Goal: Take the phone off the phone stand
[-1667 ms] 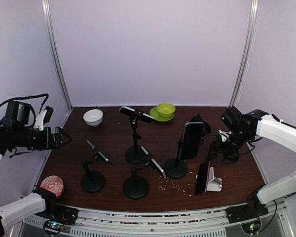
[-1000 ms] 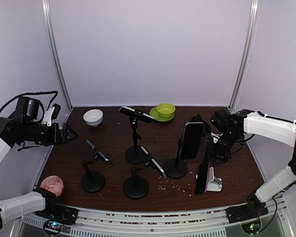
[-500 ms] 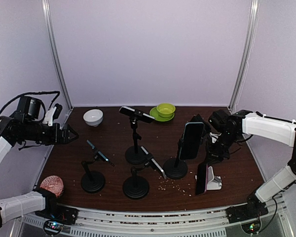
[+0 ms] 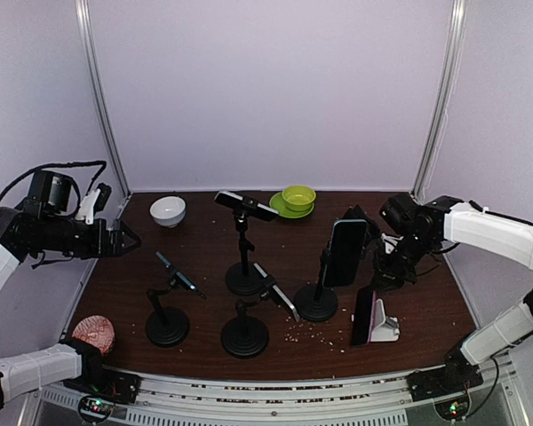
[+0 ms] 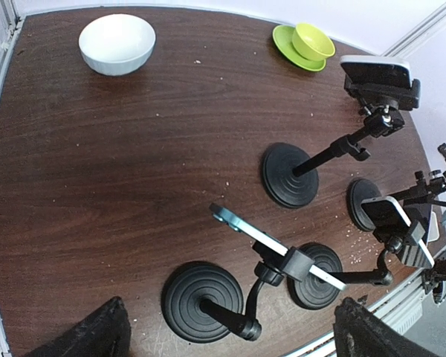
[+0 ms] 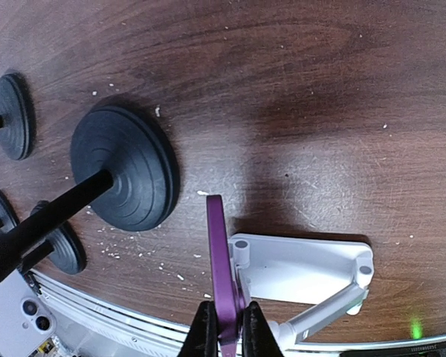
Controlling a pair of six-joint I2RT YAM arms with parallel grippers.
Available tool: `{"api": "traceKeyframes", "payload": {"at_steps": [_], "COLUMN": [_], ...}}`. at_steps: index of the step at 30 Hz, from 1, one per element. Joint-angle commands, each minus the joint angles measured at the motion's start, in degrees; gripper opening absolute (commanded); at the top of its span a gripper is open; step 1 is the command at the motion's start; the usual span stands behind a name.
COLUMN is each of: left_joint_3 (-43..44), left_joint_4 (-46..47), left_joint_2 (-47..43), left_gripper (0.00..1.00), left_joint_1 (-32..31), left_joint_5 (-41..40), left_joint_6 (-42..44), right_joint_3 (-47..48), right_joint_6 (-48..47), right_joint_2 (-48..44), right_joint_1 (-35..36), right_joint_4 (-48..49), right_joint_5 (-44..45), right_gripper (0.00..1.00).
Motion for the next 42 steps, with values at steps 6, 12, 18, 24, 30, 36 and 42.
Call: {"api": "traceKeyframes", "payload": {"at_steps": [6,12,18,24,30,36,42], "left_joint_3": [2.7,4.3,6.2,7.7,8.3,7.6,7.5], "left_joint_4": [0.4,-0.1,-1.0,-0.9,-1.0,-1.3,-2.3], "left_joint_2": [-1.3,-1.4,-0.7,-0.1,-0.5,-1.8,-3.1], "left_gripper": [0.84,0.84,0.84,0.84,0.84,0.84,0.89], "left_joint_1": [-0.4,-0.3,-0.3,-0.3,-0.3,-0.3,-0.4], "left_joint_5": [0.3,-0.1,-0.8,-0.9,-0.9,-2.0,-3.5], "left_joint_6": [-0.5,-0.9,-0.6,-1.2,-1.4,-1.4,-1.1], "right_joint_3": [4.0,8.9,14.0,18.6,15.3,4.7,-7.9], "right_joint_6": [0.9,1.1,1.6,1.3,3.4,10.4,18.6], "right_joint_2": [-7.2,-10.4,-13.7,-16.6,-21.5,-25.5,-28.1], "right_joint_1": [0.4,0.3,-1.6,-8.4,-17.9,-25.2,-28.1], "right_joint_4": [-4.8,-8.4,-10.4,-10.4,-2.5,8.4,20.4], "right_joint_5": [-1.4,-1.4,-1.3,-2.2,-3.6,-0.4,4.8], "right_gripper": [0.00,0.00,0.00,0.00,0.00,0.00,0.00]}}
